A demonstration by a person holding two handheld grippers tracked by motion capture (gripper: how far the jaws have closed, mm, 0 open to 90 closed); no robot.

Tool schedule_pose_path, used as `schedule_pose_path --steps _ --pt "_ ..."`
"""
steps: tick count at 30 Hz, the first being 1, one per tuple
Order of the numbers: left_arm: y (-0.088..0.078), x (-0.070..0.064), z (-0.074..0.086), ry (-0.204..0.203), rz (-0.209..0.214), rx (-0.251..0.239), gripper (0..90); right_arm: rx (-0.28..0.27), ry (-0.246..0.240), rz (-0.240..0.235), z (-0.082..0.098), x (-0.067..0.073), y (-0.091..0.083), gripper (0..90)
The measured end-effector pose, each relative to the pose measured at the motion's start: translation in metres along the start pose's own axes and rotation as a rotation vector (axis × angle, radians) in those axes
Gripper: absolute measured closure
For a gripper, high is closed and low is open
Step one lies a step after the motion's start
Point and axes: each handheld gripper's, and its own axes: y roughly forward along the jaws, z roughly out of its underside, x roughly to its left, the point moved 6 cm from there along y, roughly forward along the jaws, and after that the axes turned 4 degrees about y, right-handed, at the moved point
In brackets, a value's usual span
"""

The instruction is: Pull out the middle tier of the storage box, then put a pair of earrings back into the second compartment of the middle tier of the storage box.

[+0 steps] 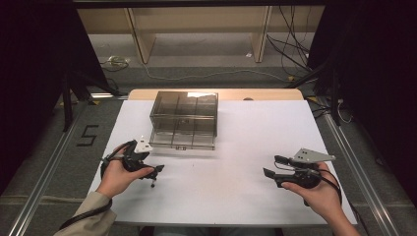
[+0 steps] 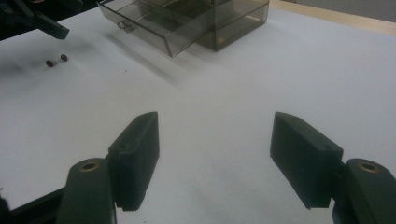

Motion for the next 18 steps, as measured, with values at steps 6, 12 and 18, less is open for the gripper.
schedule_pose_path --steps 6,12,18 --pt "0.0003 -0.0003 -0.0011 -0.009 -0.003 -0.005 15.1 -0.004 -0.007 -0.005 -0.0011 0.0025 0.0004 33.4" --pt "0.0012 -0.0039 -0.0022 -0.033 0.016 -0.012 16.7 -0.008 -0.004 0.0 -0.0011 0.001 -0.0006 33.4" --pt "0.0056 -0.0082 0.003 -0.053 0.008 0.028 24.7 -0.004 -0.003 0.003 -0.0013 0.0012 -0.0009 33.4"
